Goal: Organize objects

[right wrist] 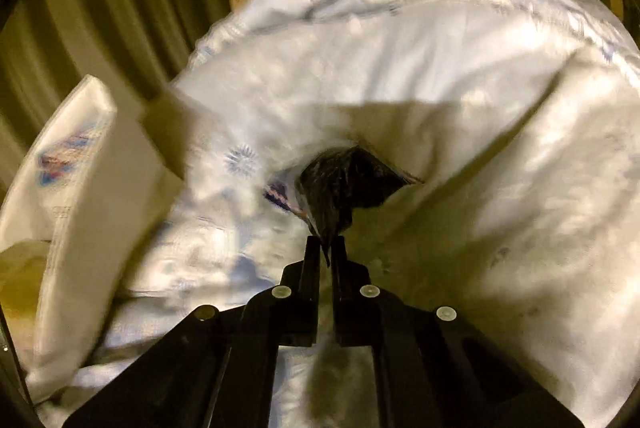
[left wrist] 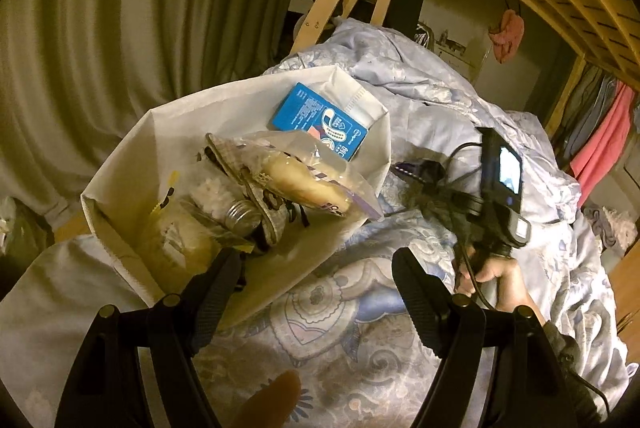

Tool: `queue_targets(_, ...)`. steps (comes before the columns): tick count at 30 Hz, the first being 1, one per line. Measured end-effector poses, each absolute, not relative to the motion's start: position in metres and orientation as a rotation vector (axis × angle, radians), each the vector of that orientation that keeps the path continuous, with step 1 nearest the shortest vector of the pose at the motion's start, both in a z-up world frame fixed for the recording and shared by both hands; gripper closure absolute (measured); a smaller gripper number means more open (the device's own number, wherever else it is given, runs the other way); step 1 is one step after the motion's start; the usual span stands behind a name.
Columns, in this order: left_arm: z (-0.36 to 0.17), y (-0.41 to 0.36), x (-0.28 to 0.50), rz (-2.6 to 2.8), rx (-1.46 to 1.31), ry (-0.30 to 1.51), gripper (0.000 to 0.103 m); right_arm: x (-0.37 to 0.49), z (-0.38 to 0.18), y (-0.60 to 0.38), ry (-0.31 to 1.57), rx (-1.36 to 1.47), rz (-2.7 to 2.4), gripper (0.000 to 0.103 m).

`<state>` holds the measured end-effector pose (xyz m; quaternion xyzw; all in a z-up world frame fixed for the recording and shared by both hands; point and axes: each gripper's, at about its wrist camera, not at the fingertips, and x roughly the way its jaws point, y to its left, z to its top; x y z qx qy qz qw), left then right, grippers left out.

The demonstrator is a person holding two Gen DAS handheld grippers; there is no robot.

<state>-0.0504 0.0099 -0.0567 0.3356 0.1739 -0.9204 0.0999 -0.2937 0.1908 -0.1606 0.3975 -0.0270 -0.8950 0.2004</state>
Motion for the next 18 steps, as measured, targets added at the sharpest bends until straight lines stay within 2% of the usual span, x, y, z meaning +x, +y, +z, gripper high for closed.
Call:
queue_targets(8, -0.056, 0.001, -0.046, -2.718, 0.966, 0.550, 0.026, -0.248, -0.105, 0.183, -0.207, 0.863, -2.309, 0.100)
queue_targets(14, -0.057, -0.006, -0.043, -2.703, 0.956, 0.576, 0.026, -0.226, -0.079, 0.182, -0.293, 0.815, -2.208, 0.100)
queue_targets(17, -0.057, -0.009, -0.043, -2.704, 0.954, 0.592, 0.026, -0.235, -0.087, 0.189, -0.381, 0.895, -2.145, 0.094)
queue_targets(18, -0.057, -0.010, -0.043, -2.705, 0.954, 0.597, 0.026, -0.242, -0.093, 0.190, -0.420, 0.951, -2.139, 0.081)
